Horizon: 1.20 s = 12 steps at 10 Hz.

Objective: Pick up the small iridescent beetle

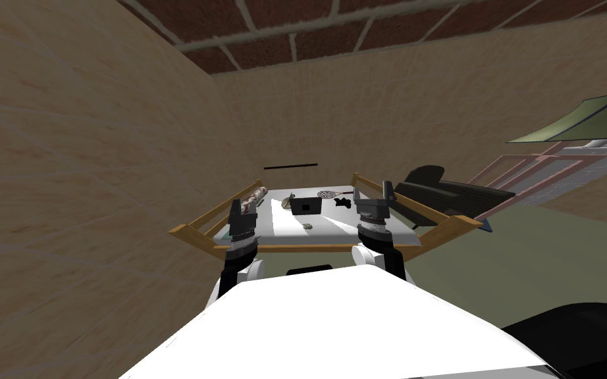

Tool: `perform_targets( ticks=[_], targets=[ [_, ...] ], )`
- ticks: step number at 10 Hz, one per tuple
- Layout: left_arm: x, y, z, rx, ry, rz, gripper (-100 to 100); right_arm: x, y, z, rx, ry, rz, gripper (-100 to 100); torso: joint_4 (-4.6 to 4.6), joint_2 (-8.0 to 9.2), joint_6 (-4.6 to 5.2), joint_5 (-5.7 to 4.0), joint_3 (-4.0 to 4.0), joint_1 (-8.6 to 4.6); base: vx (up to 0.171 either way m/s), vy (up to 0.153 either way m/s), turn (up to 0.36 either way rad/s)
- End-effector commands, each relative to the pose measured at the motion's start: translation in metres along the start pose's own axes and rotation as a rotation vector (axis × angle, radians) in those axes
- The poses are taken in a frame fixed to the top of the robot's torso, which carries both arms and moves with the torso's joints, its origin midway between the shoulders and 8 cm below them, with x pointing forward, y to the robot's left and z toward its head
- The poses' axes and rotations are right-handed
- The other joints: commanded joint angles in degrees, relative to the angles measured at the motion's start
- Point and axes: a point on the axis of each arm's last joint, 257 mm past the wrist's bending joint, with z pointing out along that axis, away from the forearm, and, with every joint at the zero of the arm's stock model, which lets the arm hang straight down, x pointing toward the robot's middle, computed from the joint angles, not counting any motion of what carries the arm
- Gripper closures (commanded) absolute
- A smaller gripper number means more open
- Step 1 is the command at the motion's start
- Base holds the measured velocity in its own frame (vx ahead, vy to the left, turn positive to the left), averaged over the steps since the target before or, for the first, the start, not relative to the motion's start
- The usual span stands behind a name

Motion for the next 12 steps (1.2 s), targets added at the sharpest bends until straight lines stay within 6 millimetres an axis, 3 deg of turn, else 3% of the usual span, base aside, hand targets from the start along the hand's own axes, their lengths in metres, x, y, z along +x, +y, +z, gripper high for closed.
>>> perform_targets(
  ticks=[1, 8, 11, 12],
  targets=[
    [0.004, 0.006, 0.000, -0.016, 0.029, 0.009, -100, 0.000, 0.000, 0.000, 0.000, 0.000, 0.000, 0, 0.00, 0.00, 0.00, 0.00, 0.00, 0.00, -0.006, 0.004, 0.007],
    [0.027, 0.070, -0.002, -0.184, 0.168, 0.077, -100, 0.000, 0.000, 0.000, 0.000, 0.000, 0.000, 0, 0.01, 0.03, 0.00, 0.01, 0.02, 0.06, -0.013, 0.013, 0.011],
    [0.030, 0.086, -0.003, -0.227, 0.187, 0.092, -100, 0.000, 0.000, 0.000, 0.000, 0.000, 0.000, 0, 0.00, 0.01, 0.00, 0.01, 0.01, 0.03, -0.006, 0.007, 0.009],
    [0.032, 0.101, -0.004, -0.265, 0.205, 0.106, -100, 0.000, 0.000, 0.000, 0.000, 0.000, 0.000, 0, 0.00, 0.01, 0.00, 0.01, 0.01, 0.03, -0.012, 0.009, 0.016]
  ],
)
